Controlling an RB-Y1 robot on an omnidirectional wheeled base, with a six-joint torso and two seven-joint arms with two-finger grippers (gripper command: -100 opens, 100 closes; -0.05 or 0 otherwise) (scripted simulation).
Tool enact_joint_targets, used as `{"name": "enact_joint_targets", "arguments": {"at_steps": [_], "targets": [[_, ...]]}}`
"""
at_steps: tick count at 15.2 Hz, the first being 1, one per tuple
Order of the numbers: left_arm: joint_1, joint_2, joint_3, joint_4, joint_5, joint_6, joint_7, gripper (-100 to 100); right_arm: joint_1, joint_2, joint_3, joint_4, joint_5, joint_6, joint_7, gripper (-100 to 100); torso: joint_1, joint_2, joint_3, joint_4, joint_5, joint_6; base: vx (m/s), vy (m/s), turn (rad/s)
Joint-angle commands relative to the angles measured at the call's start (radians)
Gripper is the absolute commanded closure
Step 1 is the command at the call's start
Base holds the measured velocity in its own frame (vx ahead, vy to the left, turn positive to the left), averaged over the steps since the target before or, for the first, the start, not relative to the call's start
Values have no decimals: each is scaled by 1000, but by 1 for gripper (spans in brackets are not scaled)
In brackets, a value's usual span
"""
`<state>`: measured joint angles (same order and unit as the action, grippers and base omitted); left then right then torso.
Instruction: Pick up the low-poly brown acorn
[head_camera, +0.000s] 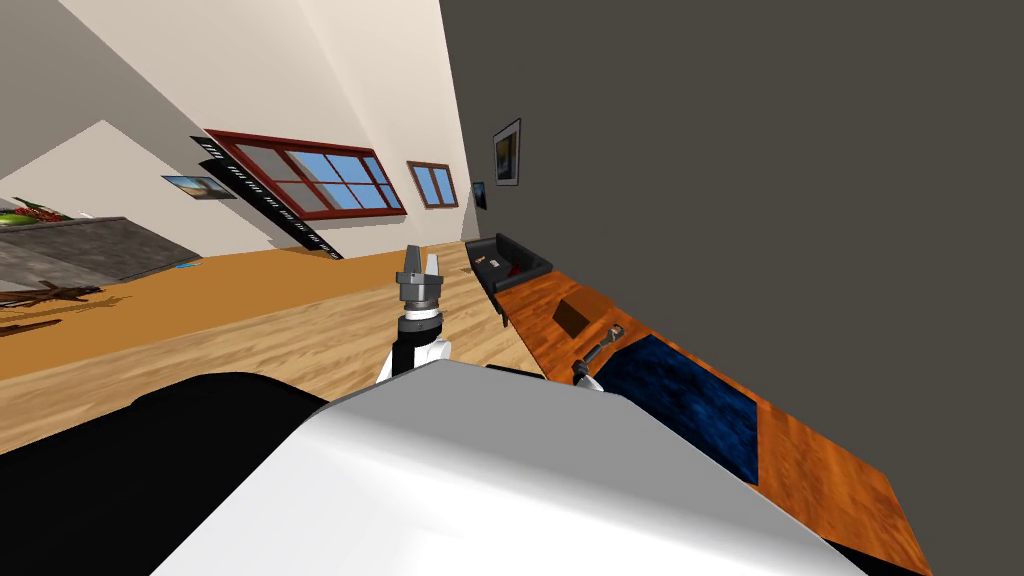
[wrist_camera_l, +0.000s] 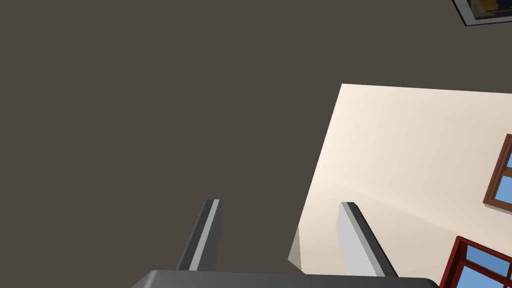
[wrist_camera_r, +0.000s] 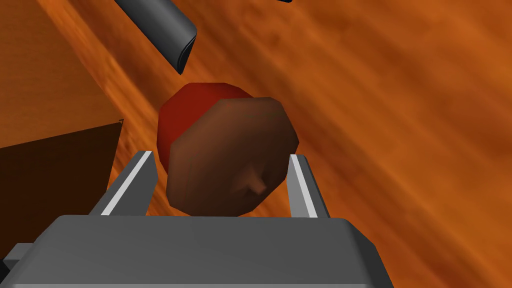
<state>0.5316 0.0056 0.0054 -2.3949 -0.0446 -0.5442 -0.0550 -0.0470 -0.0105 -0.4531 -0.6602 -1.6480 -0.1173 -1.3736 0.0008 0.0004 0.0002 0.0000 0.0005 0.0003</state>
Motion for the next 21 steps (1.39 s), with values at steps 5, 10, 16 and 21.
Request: {"name": "enact_joint_targets", "arguments": {"at_steps": [5, 10, 16, 21], "targets": [[0, 0, 0, 0, 0, 0, 0, 0, -7, -51, 47, 21, -94, 0, 42, 100, 4, 2, 1, 1, 1, 0, -26, 45, 35], [0, 0, 0, 0, 0, 0, 0, 0, -16, -107, 97, 48, -219, 1, 62, 100, 5, 3, 2, 1, 2, -1, -28, 53, 50], [0, 0, 0, 0, 0, 0, 0, 0, -28, -190, 174, 87, -355, 2, 93, 100, 7, 4, 3, 2, 3, -1, -38, 69, 68], [0, 0, 0, 0, 0, 0, 0, 0, -32, -218, 199, 100, -425, 2, 104, 100, 4, 3, 2, 2, 3, -1, -19, 36, 24]]}}
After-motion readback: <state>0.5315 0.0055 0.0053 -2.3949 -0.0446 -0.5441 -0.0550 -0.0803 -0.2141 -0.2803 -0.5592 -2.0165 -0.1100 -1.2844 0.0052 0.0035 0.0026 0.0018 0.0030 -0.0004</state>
